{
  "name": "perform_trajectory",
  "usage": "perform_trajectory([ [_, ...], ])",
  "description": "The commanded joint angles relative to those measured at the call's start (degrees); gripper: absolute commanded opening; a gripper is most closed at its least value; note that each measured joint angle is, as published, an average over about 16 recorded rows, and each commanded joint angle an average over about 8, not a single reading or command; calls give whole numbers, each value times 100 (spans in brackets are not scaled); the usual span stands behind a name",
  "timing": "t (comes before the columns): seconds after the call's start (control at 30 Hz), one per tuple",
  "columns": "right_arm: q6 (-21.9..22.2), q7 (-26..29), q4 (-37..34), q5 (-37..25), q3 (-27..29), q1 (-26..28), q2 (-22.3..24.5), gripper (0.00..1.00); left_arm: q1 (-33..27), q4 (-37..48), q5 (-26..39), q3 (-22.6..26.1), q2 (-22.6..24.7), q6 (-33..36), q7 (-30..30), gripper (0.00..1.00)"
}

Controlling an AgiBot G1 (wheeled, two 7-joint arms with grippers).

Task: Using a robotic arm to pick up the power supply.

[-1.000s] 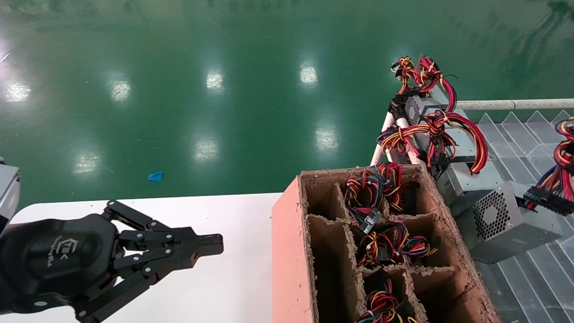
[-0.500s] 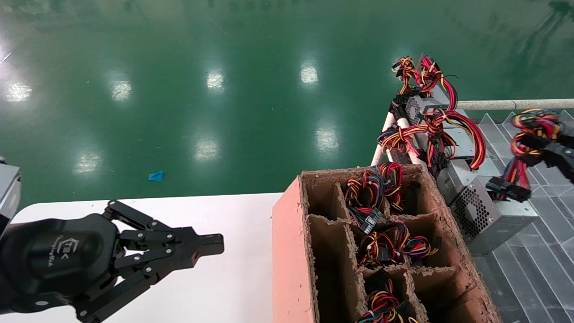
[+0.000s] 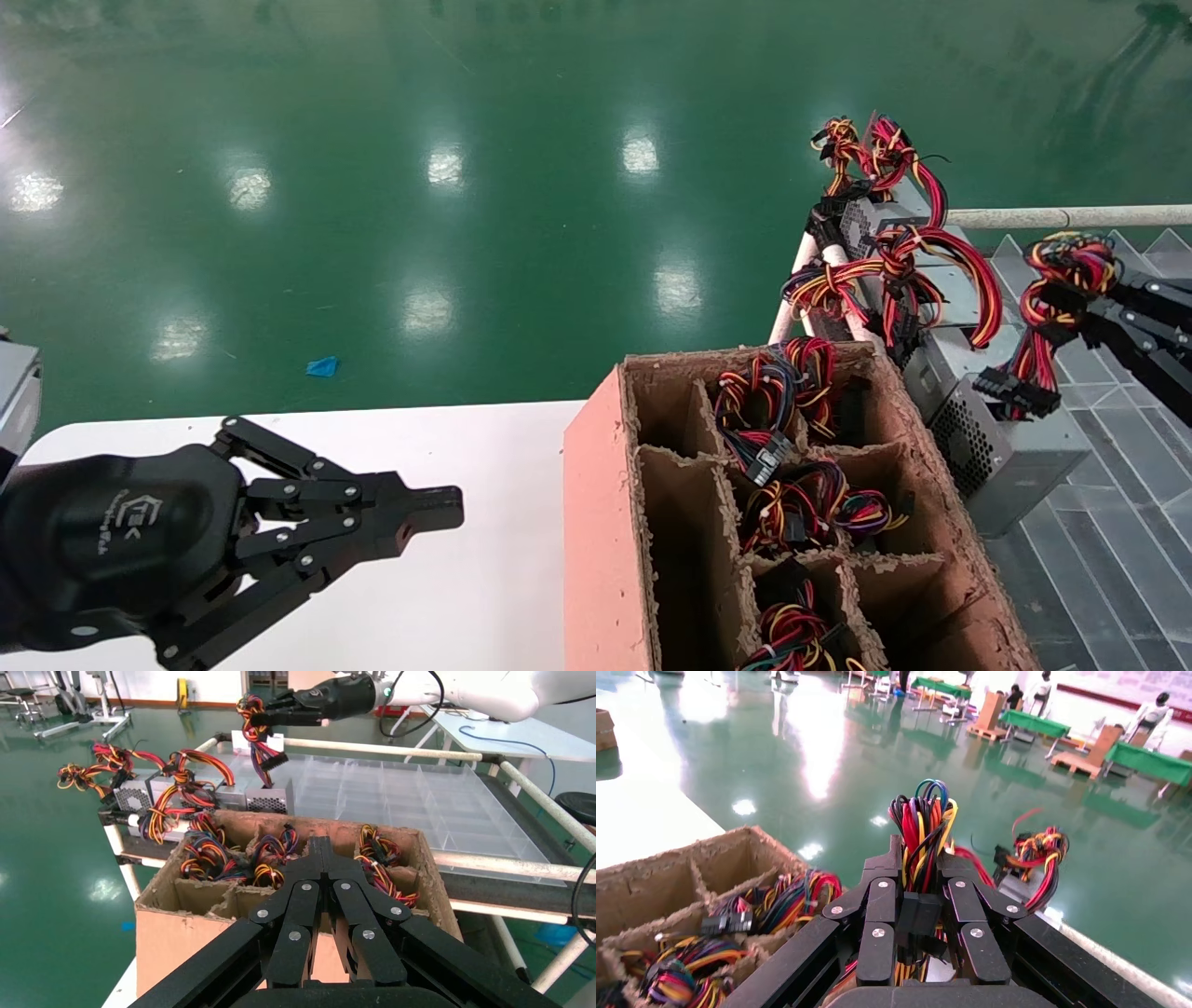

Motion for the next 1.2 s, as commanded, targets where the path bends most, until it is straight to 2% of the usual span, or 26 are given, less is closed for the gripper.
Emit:
perform_trajectory([
  [0.03, -65, -57, -111, -32, -50, 121, -33, 0, 0, 0, 0, 0, 0, 0, 0, 0],
  [0.3, -166, -110, -336, -153, -197, 260, -3, 0, 0, 0, 0, 0, 0, 0, 0, 0],
  [0.37, -168, -99, -319, -213, -252, 276, 23, 6, 0, 0, 0, 0, 0, 0, 0, 0],
  [0.4, -166, -87, -302, -247, -282, 285, 35, 14, 0, 0, 0, 0, 0, 0, 0, 0],
  [0.6, -149, 12, -166, -370, -418, 359, 68, 88, 0, 0, 0, 1, 0, 0, 0, 0],
  [0.63, -150, 27, -153, -369, -427, 370, 67, 96, 0, 0, 0, 1, 0, 0, 0, 0],
  [0.67, -153, 39, -142, -365, -434, 381, 68, 100, 0, 0, -1, 1, 0, 0, 0, 0],
  [1.2, -118, 123, 109, -348, -532, 496, 127, 100, 0, 0, -1, 1, 0, 0, 1, 0],
])
